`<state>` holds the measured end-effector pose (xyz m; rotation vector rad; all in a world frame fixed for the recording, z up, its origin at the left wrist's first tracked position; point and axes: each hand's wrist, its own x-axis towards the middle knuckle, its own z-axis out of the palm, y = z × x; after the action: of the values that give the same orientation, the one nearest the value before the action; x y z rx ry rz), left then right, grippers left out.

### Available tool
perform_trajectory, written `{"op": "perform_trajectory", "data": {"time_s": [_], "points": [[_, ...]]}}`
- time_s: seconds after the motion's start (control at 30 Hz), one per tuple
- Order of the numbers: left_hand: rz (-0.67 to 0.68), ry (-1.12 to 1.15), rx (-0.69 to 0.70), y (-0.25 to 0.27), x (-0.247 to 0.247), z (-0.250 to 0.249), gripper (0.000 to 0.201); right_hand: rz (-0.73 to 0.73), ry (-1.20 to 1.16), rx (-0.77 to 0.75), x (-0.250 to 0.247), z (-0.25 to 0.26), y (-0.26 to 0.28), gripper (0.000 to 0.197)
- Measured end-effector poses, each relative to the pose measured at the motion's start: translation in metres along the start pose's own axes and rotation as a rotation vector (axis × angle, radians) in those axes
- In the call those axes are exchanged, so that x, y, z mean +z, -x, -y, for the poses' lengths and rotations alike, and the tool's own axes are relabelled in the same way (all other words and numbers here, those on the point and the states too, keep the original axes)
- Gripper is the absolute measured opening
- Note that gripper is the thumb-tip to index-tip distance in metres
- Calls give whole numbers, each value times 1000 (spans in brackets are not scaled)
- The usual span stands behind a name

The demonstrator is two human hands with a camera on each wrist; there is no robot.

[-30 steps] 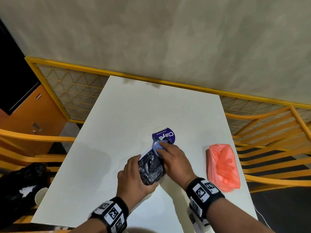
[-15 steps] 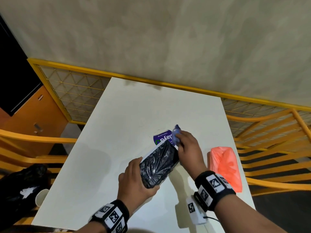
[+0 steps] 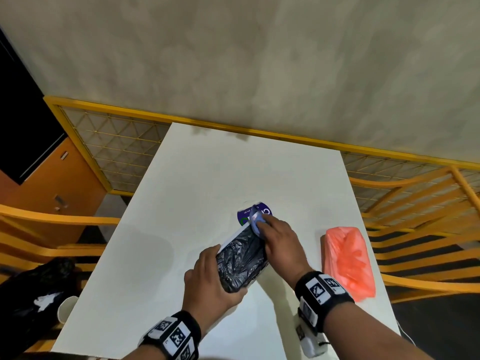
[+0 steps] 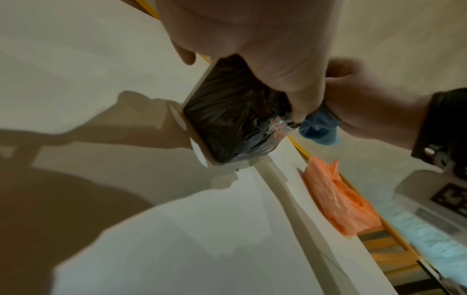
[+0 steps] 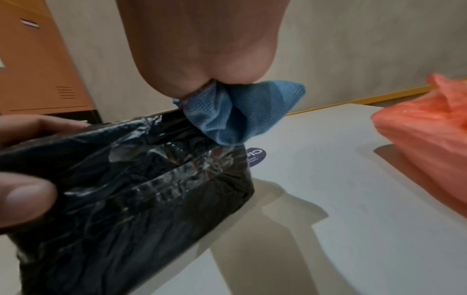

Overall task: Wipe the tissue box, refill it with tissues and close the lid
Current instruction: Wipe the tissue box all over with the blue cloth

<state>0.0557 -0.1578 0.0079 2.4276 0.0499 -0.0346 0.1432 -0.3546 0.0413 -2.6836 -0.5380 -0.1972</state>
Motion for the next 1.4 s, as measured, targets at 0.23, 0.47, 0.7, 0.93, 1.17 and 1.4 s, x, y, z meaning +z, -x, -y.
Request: {"op": "perform_trajectory", "data": {"time_s": [0.23,0.47,0.7,0.93,1.17,1.4], "points": [[5,21,1,1,-2,1,111,-123,-254,248,0,-6,-10,36],[59,58,48,-1,-8,12,120,-231,-935,825,-27,-18,30,15],[142,-185,96,-28,-40,-38,127,-207,-1121,1120,0,-22,87,28],[374,-528,142,-75,-11,-108,132,-39,-1216,1090,-11,4,84,12],[347,-486,145,-67,-12,-102,124,-63,-1015,1006,-35,-5,90,18],[193,174,153,-36,-29,-47,127,-223,-895,930,-67,-19,101,26]]}}
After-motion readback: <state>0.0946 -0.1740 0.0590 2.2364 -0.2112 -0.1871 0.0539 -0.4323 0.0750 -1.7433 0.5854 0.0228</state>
